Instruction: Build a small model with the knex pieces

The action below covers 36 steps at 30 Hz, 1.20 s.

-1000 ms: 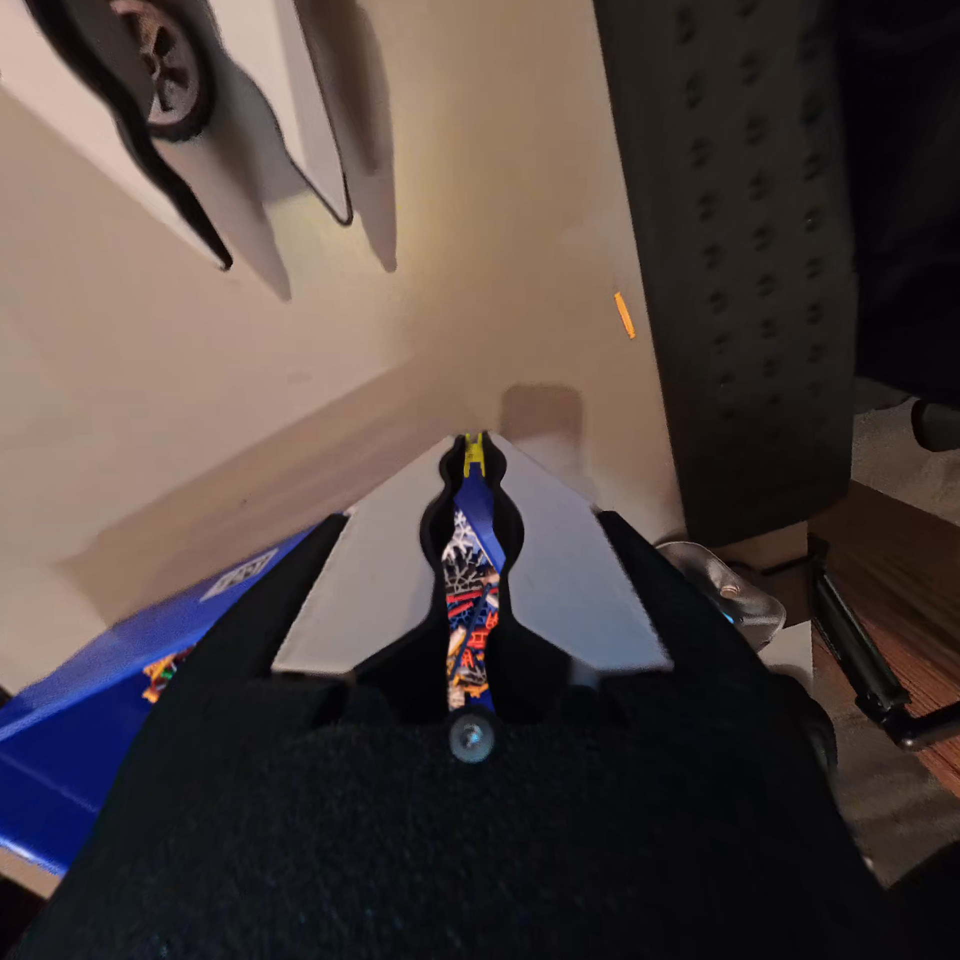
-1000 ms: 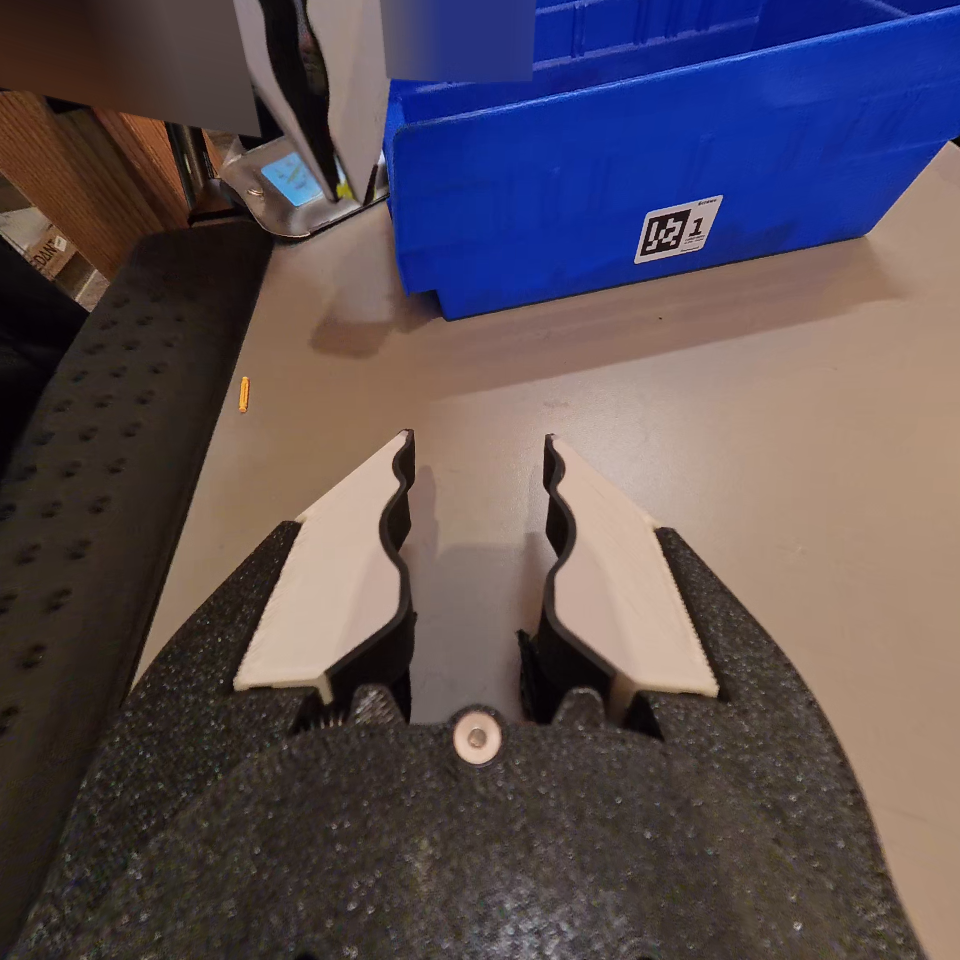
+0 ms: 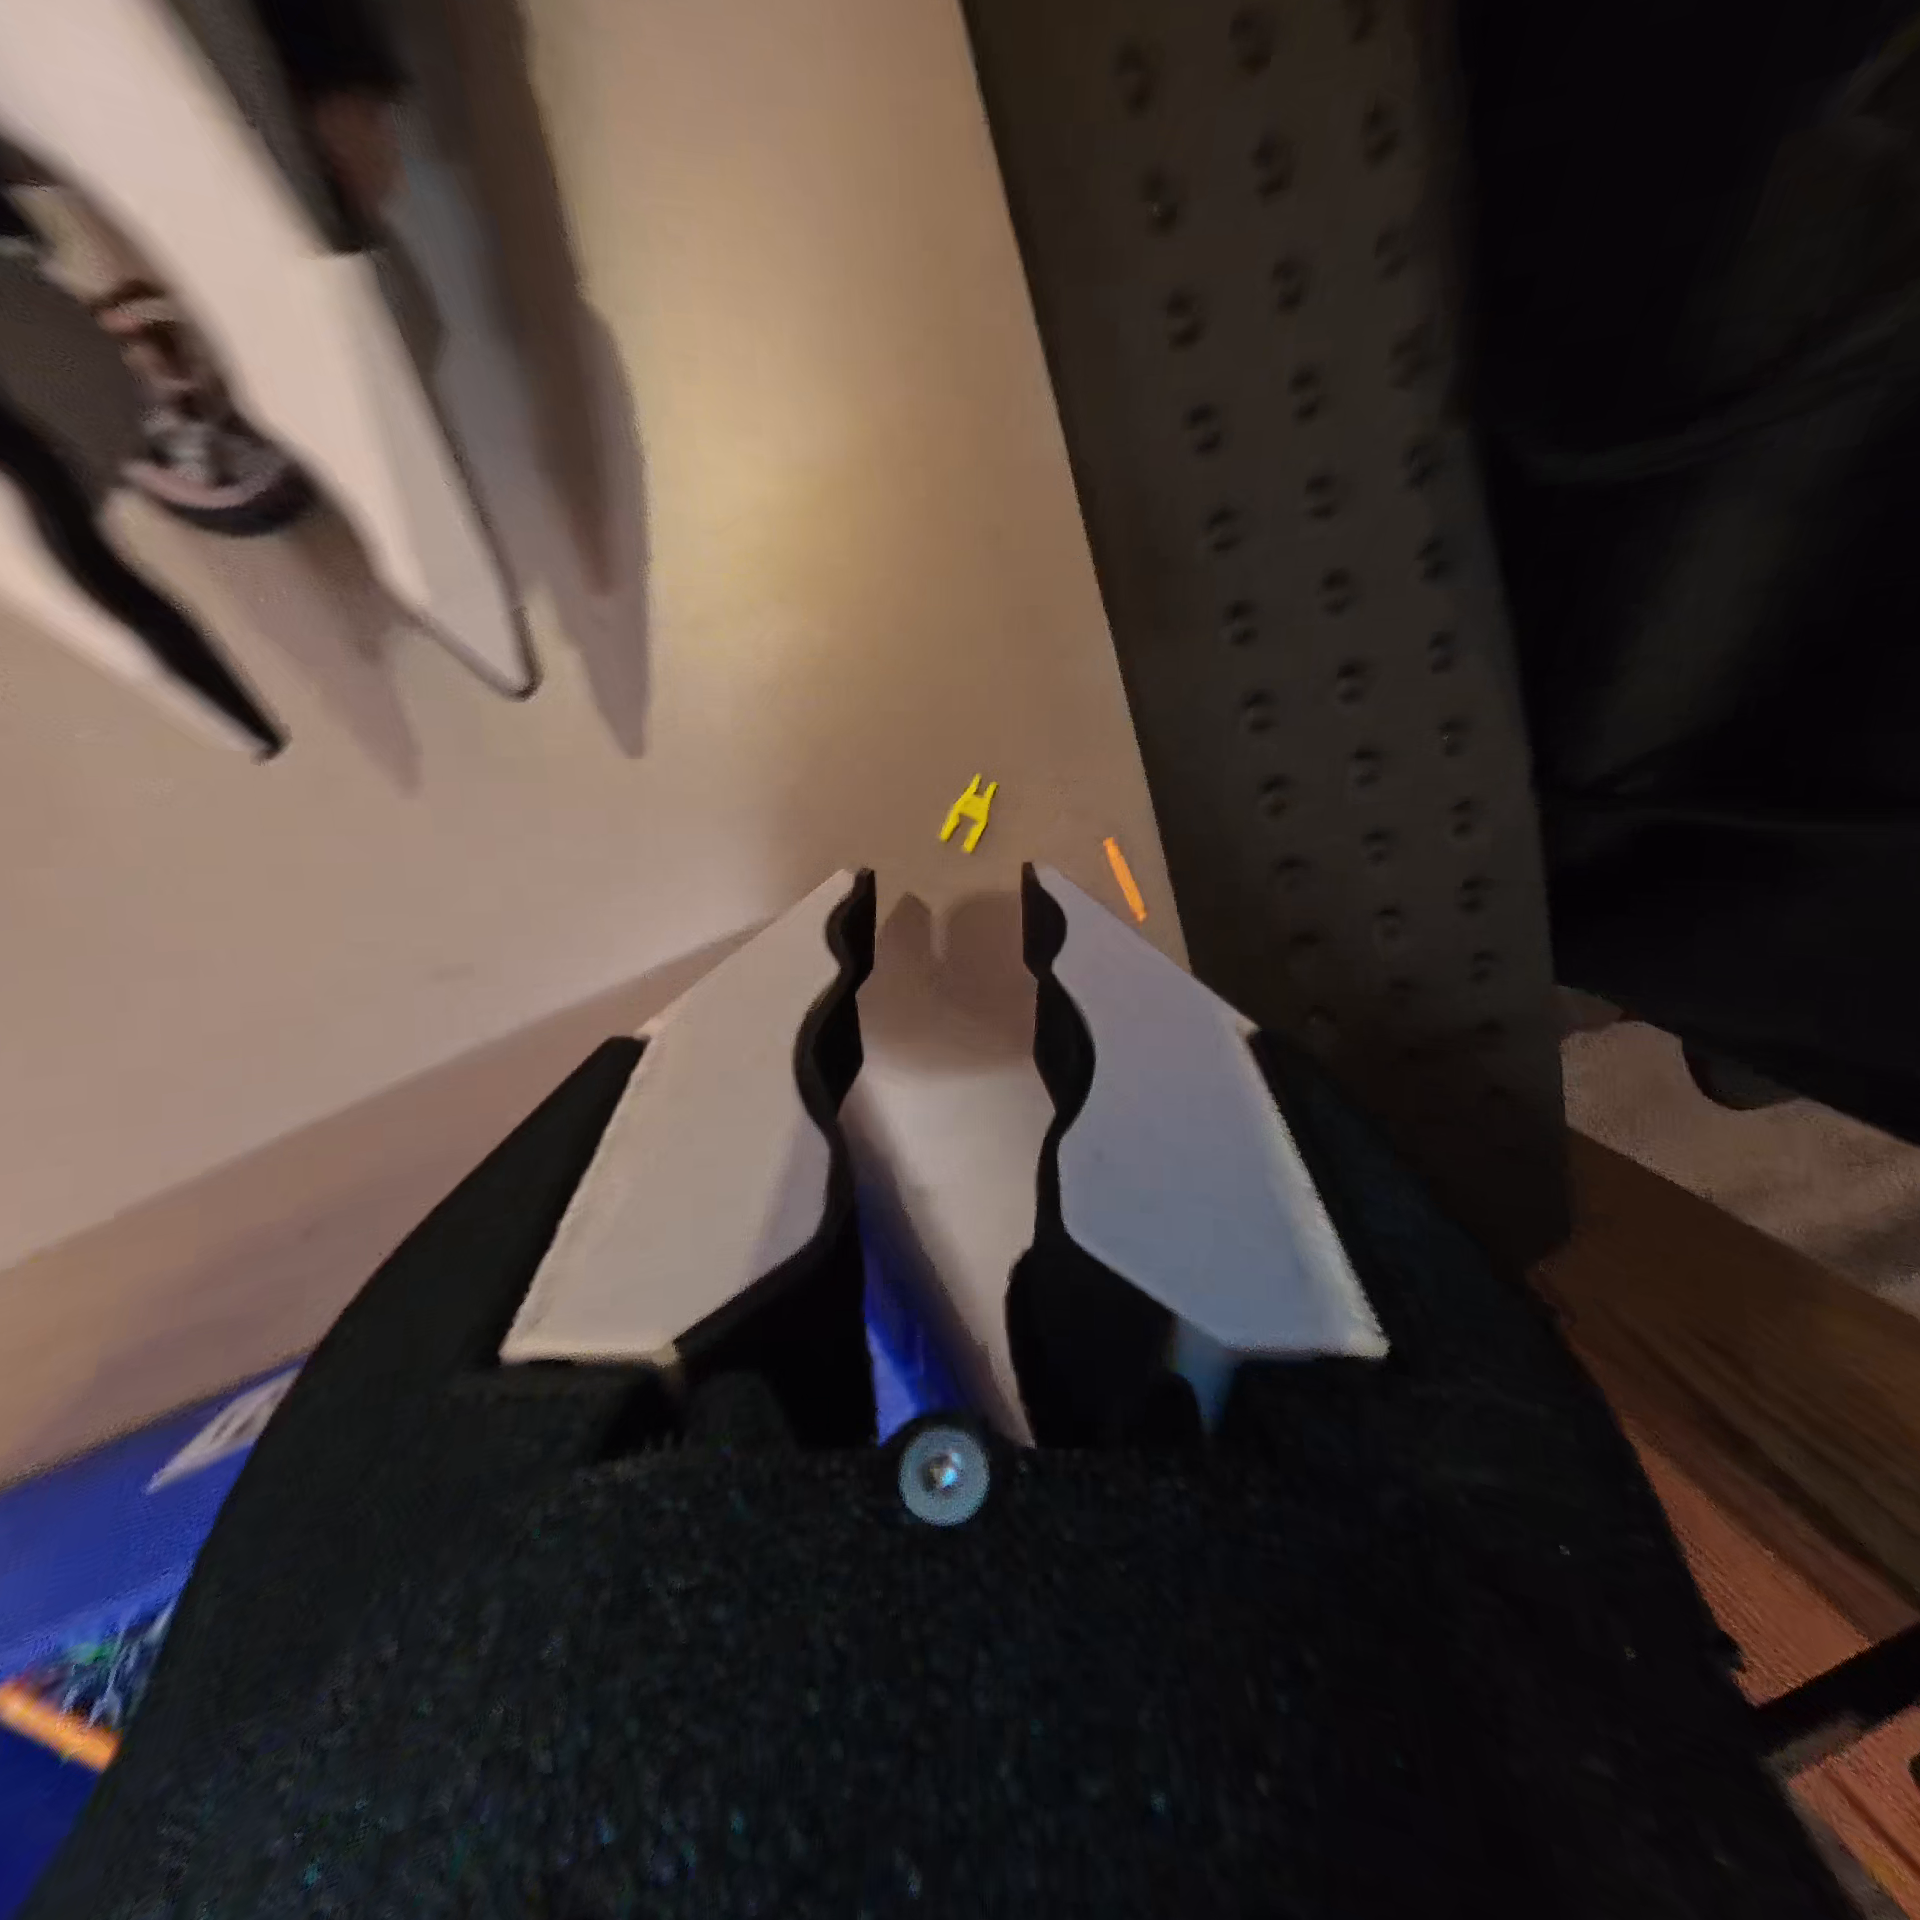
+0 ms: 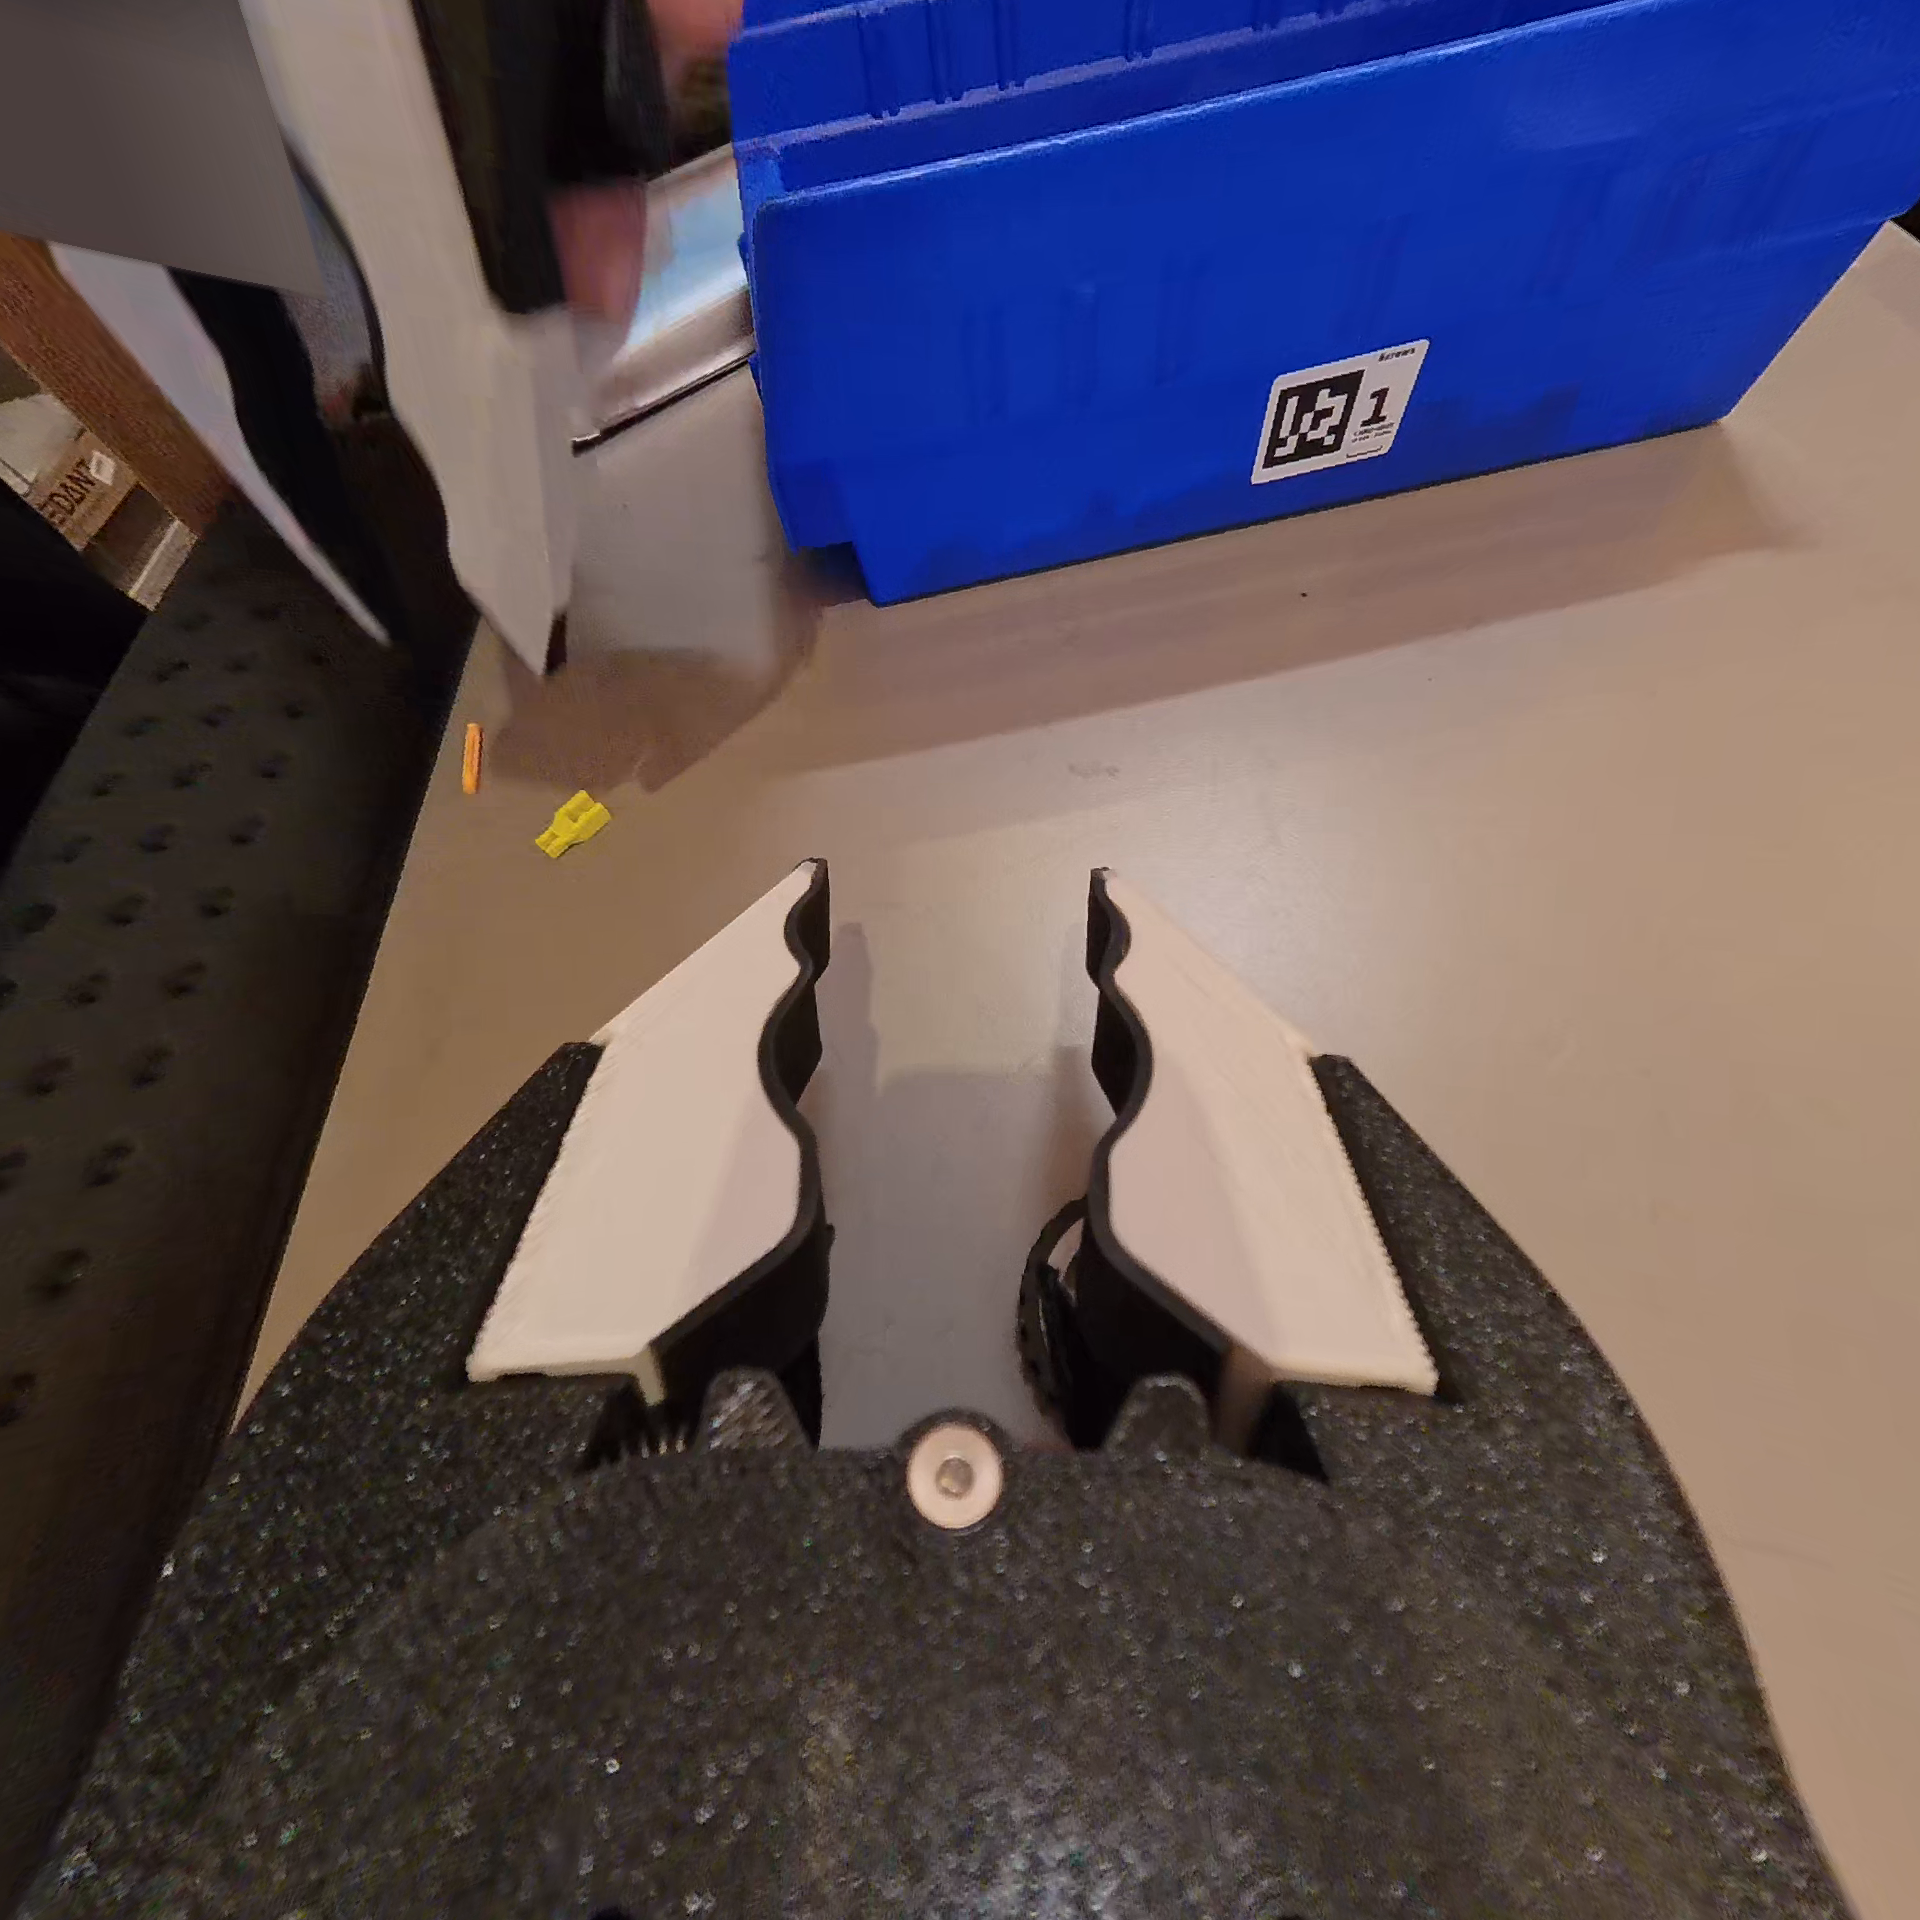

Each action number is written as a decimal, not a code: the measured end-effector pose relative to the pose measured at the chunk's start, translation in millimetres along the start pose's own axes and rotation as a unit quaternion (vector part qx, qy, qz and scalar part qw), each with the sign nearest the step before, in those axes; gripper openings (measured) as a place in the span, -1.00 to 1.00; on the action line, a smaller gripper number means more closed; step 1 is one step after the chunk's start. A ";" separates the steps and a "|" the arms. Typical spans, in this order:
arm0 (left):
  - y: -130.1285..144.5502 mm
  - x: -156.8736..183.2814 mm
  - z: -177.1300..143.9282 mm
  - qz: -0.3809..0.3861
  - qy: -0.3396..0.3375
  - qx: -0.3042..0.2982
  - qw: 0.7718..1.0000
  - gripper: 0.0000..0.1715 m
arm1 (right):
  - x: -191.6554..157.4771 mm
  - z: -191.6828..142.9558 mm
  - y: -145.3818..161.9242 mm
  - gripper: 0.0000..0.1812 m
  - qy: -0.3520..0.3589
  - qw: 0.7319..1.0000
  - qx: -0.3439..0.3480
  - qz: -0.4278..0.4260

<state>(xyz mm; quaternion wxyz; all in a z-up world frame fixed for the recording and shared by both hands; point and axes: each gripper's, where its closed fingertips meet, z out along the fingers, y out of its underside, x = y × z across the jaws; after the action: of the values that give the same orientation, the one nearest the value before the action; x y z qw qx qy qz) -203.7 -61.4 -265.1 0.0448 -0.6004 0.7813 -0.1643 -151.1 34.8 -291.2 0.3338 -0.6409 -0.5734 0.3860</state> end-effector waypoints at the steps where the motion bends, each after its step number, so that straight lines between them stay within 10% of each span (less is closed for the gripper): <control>1: 2.7 -2.9 -13.4 -0.008 -0.009 0.010 1.000 -0.70 | -0.1 -0.1 -0.1 -0.45 0.000 1.000 0.000 0.000; 12: 130.3 -1.2 -119.4 -0.205 -0.182 -0.010 0.961 -0.69 | 1.8 -2.3 -2.6 -0.45 -0.002 1.000 0.011 0.011; 14: 122.3 6.0 -124.3 -0.233 -0.191 0.058 0.952 -0.68 | 1.4 -3.4 -3.5 -0.45 -0.005 1.000 0.016 0.015; 17: 150.1 11.9 -135.1 -0.253 -0.218 -0.055 0.941 -0.66 | -0.7 -3.1 -1.9 -0.45 -0.006 1.000 0.010 0.009; 25: 130.0 9.4 -168.7 -0.227 -0.233 -0.122 0.938 -0.69 | 0.9 -7.7 -5.7 -0.45 -0.005 0.999 0.029 0.020; 31: 121.5 28.7 -170.5 -0.317 -0.375 -0.069 0.868 -0.59 | -0.7 -7.8 -4.9 -0.45 -0.005 0.999 0.027 0.018; 36: 120.8 52.4 -141.8 -0.425 -0.472 0.154 0.757 -0.06 | -6.5 -4.1 -0.1 -0.45 -0.007 1.000 0.009 0.001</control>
<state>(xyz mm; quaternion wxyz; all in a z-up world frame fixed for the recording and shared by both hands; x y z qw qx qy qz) -367.6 -55.4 -162.4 0.4252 -0.8574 0.2892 0.0202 -147.9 28.5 -288.4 0.3345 -0.6359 -0.5718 0.3959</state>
